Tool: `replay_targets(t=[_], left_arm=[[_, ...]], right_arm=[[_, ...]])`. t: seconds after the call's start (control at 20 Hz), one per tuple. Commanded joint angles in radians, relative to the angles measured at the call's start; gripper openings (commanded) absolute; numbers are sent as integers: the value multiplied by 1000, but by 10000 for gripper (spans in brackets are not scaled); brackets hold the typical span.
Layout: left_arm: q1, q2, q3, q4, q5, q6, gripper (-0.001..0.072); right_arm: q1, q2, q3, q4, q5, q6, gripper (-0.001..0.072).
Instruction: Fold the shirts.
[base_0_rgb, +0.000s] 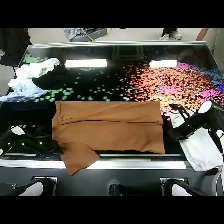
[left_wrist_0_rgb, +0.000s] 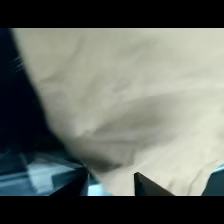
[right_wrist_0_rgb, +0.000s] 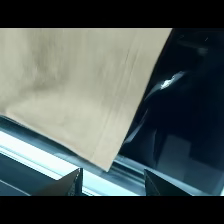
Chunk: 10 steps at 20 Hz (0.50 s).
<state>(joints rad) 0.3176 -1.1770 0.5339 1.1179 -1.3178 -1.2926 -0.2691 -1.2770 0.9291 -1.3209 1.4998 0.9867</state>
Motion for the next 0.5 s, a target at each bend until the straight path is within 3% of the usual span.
replay_targets(t=[0.0,0.05,0.1,0.25,0.45], left_arm=[[-11,0,-13,-35,63,3,162],[-18,0,-15,-31,61,6,69],[-21,0,-15,-30,62,15,30],[-18,2,-14,-30,62,14,29],[-18,2,-14,-31,54,14,30]], right_arm=[[0,19,-63,0,-13,0,536],[0,21,-80,1,-17,0,557],[0,21,-102,2,-17,2,557],[0,21,-183,2,-36,6,559],[0,21,-276,63,-171,31,558]])
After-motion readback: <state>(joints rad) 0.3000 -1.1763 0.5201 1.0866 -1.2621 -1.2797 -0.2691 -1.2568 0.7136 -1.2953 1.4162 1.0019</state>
